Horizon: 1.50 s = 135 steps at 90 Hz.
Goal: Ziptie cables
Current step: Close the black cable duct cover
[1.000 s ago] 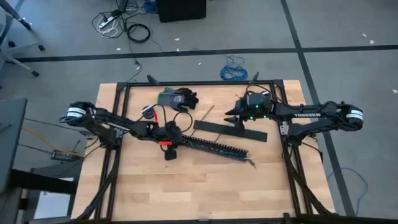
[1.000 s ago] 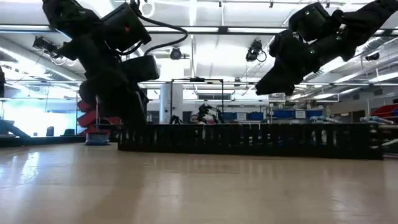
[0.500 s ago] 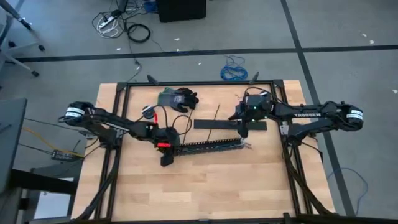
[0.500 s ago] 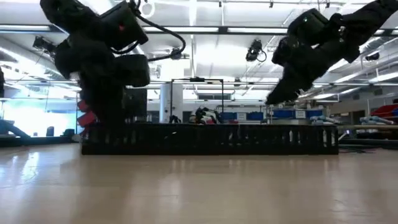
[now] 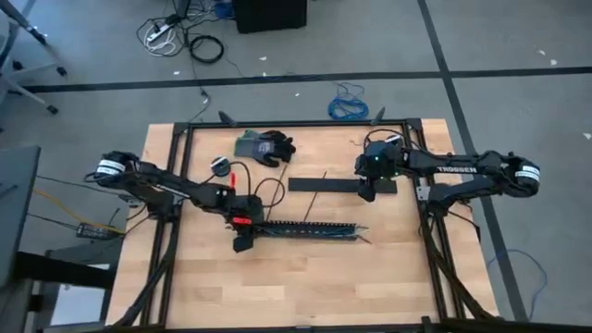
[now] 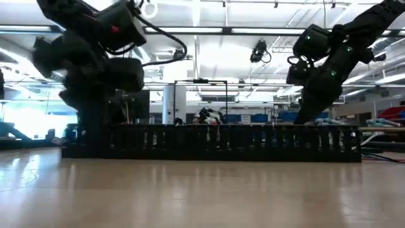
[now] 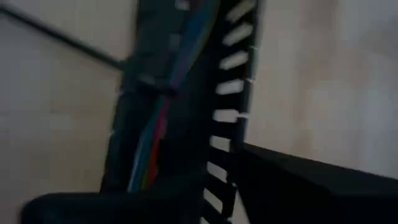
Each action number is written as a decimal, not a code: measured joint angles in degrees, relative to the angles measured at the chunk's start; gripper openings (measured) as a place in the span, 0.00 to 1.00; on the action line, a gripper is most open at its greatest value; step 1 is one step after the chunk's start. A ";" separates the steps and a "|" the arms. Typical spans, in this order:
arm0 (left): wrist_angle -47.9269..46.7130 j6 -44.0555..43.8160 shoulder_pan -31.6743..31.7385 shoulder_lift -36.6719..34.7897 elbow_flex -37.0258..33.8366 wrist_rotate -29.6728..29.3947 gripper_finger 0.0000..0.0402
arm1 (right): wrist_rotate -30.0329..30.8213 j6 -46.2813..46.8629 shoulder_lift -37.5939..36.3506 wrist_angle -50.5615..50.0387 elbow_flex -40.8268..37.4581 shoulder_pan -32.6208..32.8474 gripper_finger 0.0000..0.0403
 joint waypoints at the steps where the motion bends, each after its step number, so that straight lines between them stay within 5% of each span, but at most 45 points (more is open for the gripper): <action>1: 0.27 -0.11 0.03 0.00 0.25 -0.53 0.25 | 0.30 -0.38 0.00 0.10 0.00 -0.10 0.54; 16: 0.75 -0.14 1.24 -0.07 4.72 -3.68 0.45 | 1.68 -1.96 0.02 2.93 0.00 -1.62 0.68; 29: 1.26 0.09 3.00 -0.15 9.81 -3.19 0.52 | 1.27 -1.68 0.04 2.44 0.00 -0.66 0.76; 50: -1.42 6.37 2.66 -0.17 15.68 -3.70 0.53 | 2.55 -0.08 1.94 5.27 0.00 1.50 0.80; 85: -6.00 23.96 10.56 -0.22 19.63 -6.45 0.53 | 2.41 -0.39 18.68 16.72 0.31 2.21 0.78; 135: -3.56 30.31 18.75 -0.22 19.10 -4.92 0.53 | -6.83 -1.76 12.97 9.95 6.46 2.12 0.81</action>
